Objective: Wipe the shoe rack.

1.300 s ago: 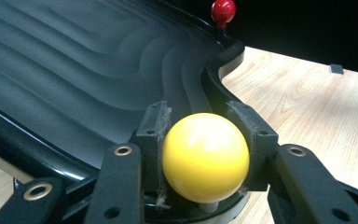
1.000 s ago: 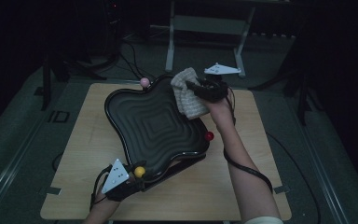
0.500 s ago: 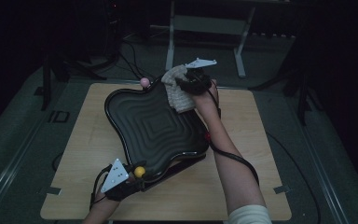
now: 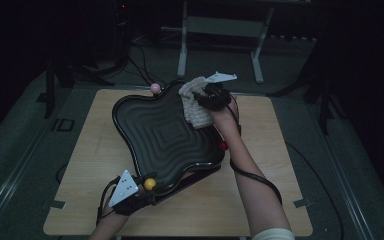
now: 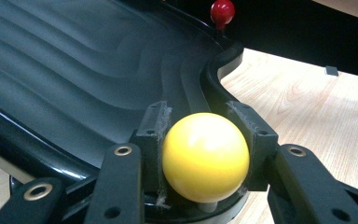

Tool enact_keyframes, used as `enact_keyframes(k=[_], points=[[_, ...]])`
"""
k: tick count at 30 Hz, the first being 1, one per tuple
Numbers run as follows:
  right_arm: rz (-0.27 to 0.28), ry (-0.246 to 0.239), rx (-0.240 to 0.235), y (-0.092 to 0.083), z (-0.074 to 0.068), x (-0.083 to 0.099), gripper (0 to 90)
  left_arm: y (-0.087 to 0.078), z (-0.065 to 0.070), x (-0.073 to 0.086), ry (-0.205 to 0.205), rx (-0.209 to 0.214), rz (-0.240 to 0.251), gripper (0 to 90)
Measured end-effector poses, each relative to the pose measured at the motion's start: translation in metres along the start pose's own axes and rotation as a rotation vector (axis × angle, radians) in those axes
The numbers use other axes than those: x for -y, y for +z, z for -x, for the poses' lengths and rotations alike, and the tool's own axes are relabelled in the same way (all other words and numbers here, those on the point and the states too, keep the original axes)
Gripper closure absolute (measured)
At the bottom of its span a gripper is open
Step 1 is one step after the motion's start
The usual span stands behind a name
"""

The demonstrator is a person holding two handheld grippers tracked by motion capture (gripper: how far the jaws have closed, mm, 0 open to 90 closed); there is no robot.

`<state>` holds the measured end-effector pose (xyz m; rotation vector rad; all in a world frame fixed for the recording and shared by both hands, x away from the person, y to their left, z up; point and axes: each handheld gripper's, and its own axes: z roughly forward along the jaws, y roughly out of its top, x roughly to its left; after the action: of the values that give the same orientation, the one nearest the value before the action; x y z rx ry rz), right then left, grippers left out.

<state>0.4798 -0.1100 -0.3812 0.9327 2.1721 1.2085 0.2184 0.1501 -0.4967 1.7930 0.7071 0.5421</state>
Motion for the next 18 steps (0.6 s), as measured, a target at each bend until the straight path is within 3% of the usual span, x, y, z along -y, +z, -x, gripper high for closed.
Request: enact_keyframes(k=[18], points=[[-0.019,-0.001,-0.056,-0.027,0.001,0.045,66.4,0.0,0.0,0.0,-0.001,-0.001,-0.003,59.6]])
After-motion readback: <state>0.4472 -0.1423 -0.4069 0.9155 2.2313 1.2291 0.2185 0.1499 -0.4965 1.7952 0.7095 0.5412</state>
